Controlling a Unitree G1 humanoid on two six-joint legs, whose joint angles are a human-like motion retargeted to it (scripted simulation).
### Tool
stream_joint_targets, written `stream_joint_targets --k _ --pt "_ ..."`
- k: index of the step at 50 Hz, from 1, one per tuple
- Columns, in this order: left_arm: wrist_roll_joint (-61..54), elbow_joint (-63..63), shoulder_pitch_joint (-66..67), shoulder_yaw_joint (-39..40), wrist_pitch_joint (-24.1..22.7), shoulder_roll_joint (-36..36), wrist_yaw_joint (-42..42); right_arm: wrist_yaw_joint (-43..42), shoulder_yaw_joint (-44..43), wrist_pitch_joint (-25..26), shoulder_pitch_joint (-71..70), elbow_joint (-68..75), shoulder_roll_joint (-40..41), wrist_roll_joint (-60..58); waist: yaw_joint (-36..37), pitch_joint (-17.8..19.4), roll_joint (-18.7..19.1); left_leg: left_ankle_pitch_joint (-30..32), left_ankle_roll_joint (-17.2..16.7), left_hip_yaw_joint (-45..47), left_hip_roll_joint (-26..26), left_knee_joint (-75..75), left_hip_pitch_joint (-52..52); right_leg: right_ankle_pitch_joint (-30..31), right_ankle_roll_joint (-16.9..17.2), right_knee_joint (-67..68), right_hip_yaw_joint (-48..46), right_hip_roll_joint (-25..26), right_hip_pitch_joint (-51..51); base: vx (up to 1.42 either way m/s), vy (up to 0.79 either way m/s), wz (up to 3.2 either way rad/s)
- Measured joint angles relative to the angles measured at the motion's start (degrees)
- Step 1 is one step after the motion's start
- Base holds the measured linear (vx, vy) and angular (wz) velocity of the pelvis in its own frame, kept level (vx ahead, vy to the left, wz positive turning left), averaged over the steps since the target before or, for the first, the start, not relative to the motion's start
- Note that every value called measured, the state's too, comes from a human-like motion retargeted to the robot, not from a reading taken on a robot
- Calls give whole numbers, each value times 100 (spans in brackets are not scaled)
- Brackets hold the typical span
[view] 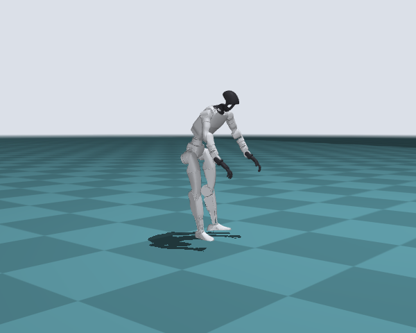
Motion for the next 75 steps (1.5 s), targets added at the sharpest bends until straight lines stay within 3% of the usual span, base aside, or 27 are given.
stream_joint_targets --k 3,7,15,20,25,28,30,32,35,40,45,47,52,55,58,63,67,70,75 --pt "205 722 -241 31 225 354 415 -141 96 -25 -99 96 77 51 2 0 -41 25 0 34 3 0 -77 33 0 -55 -8 12 -55 -6 -6 6" --pt "380 760 -600 189 217 1 361 -57 47 -141 -9 -99 -53 -110 34 0 -64 52 0 56 37 0 -88 37 0 -53 -98 55 -54 -7 -6 12" --pt "1112 -1394 -1204 -1058 -1049 -1522 48 103 410 -299 -413 -159 314 -79 -241 -151 -385 142 0 -15 136 0 -634 178 0 -130 -244 126 -506 -3 -2 11" --pt "2282 -2025 -1250 -1561 -1443 -1462 193 -18 238 -443 -392 -303 357 105 -263 -134 -367 109 0 -10 151 0 -548 157 0 -120 -217 132 -432 2 0 -4" --pt "1480 -1432 -713 -904 -1102 -570 -203 63 83 -423 -352 -318 294 199 -216 -117 -206 152 0 144 59 0 -473 13 0 196 -234 6 -497 -2 4 -6" --pt "648 -466 -529 -513 -428 -199 -127 100 349 -214 -340 -254 229 218 -100 0 -132 5 0 121 86 0 16 39 0 -43 -30 72 15 11 -2 -33" --pt "580 266 -481 -133 31 -105 -11 -43 140 -134 -259 -175 213 -24 -84 0 -45 -11 0 118 92 0 56 8 0 -21 -19 65 37 3 0 -3" --pt "216 941 -719 -201 274 -107 44 220 428 -170 -392 -278 237 521 -135 0 -107 9 0 133 47 0 -32 45 0 -38 -4 27 -42 0 0 0" --pt "262 1184 -851 -274 248 -409 217 300 547 -158 -393 -288 174 519 -208 0 -87 13 0 92 18 0 -66 32 0 -10 -42 -14 -68 -1 1 6" --pt "448 56 -785 -588 -226 -1371 -38 136 248 -134 -279 -96 345 195 -412 0 -154 -8 0 2 -14 0 -95 -17 0 36 -141 -77 -61 0 4 21" --pt "815 -2001 -707 -1285 -1113 -2029 -626 203 56 -206 -282 -149 323 28 -448 -175 -151 12 0 -38 27 0 -432 53 0 -61 -212 -47 -323 1 2 12" --pt "1150 -2767 -548 -1437 -1395 -2044 -792 202 -105 -319 -129 -297 216 6 -457 -193 -102 -15 0 33 3 0 -379 -108 0 234 -291 -136 -371 6 4 5" --pt "420 -3960 4 -1552 -1624 -1838 -921 188 -165 -235 227 -454 -100 -55 -170 -45 37 -169 0 355 163 0 412 -278 0 133 -220 -94 391 17 -4 -7" --pt "269 -4426 764 -1347 -1627 -1413 -1190 163 -400 -318 707 -703 -391 -143 6 -92 169 -423 0 874 425 541 637 -584 0 447 -274 -212 675 21 0 3" --pt "-33 -4171 1305 -1099 -1455 -1138 -1072 170 -486 -267 981 -808 -504 -113 236 -127 220 -170 4 1205 516 0 1209 -571 0 221 -244 -134 1119 21 0 -2" --pt "265 -2985 2620 -39 -1056 -1048 -1009 104 -911 -452 1790 -973 -353 -13 302 -827 257 -413 1 1993 800 0 1235 -729 0 371 -438 -285 1234 18 19 38" --pt "61 -1952 3511 1100 -729 -1259 -381 10 -771 -567 2290 -1041 -222 -331 318 -1486 257 -413 0 2746 880 0 1323 -857 0 492 -606 -487 1341 25 32 48" --pt "-793 -1377 3964 1935 -618 -1570 86 229 -663 -640 2618 -1320 -229 -167 435 -1863 244 -361 0 2932 812 0 1505 -943 0 549 -642 -660 1539 32 40 33" --pt "-2501 -1173 4479 2820 -684 -1904 523 394 -635 -532 2935 -1599 -251 40 753 -2001 131 -728 121 2646 380 4 2023 -1010 0 815 -759 -1247 2116 33 50 43"
